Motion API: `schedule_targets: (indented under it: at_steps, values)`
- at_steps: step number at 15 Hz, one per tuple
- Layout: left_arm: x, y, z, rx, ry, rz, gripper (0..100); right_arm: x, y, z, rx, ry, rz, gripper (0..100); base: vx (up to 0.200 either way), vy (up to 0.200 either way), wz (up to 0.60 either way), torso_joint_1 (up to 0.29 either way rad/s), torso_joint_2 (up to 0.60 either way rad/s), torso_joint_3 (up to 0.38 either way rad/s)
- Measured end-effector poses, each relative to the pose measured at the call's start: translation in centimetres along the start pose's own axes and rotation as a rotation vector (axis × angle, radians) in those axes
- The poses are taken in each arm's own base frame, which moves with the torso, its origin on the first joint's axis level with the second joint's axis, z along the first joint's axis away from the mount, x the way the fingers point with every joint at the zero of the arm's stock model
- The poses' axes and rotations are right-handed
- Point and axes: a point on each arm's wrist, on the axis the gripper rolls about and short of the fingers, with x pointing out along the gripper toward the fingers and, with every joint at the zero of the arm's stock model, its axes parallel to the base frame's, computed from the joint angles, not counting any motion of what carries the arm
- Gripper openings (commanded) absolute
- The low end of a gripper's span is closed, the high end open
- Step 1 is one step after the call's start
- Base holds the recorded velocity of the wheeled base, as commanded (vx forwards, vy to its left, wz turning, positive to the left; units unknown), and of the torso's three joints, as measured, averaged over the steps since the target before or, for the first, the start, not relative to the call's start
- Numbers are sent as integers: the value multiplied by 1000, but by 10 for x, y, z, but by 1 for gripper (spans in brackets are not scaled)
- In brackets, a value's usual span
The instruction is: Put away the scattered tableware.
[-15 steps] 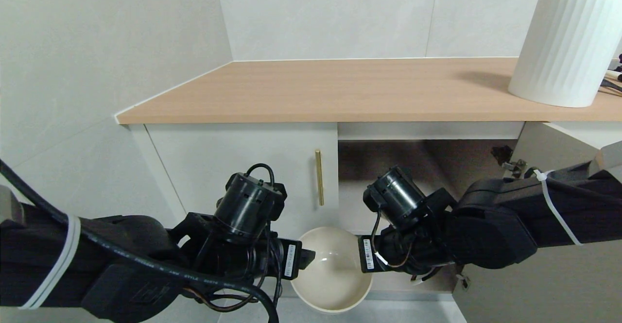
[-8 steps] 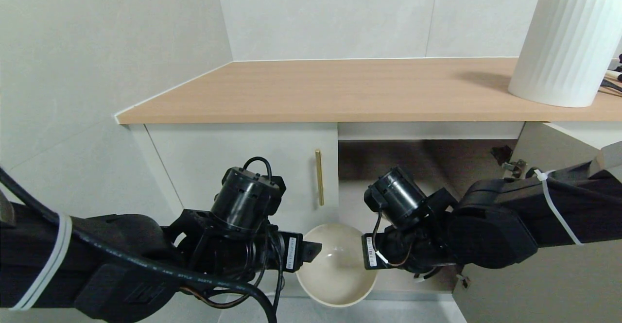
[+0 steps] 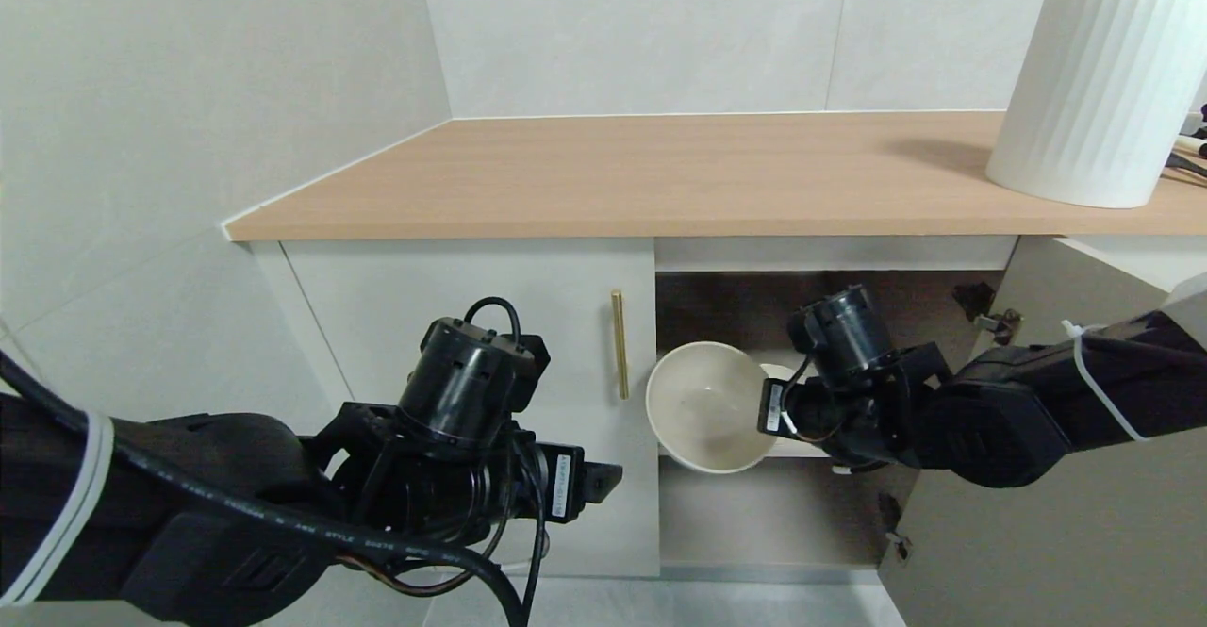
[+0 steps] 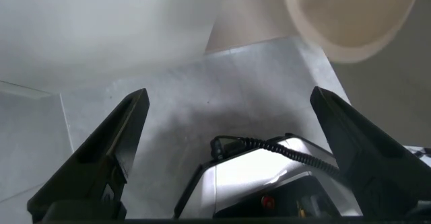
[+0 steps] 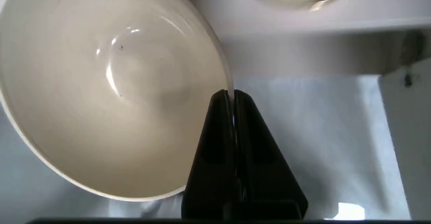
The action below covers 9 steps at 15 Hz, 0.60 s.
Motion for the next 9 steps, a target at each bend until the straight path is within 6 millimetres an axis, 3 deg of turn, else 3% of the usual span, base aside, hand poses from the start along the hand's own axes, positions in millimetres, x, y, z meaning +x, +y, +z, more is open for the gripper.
schedule_targets:
  at_steps: [3,9]
  values:
    - [-2,0,1,-4,-5,-6,100,20,-24,22,85,-108,-14,0,0,0,0,0,0,0]
    - [-3,0,1,-4,-7,-7,100,67,-53,30,145,-131,-93,0,0,0,0,0,0,0]
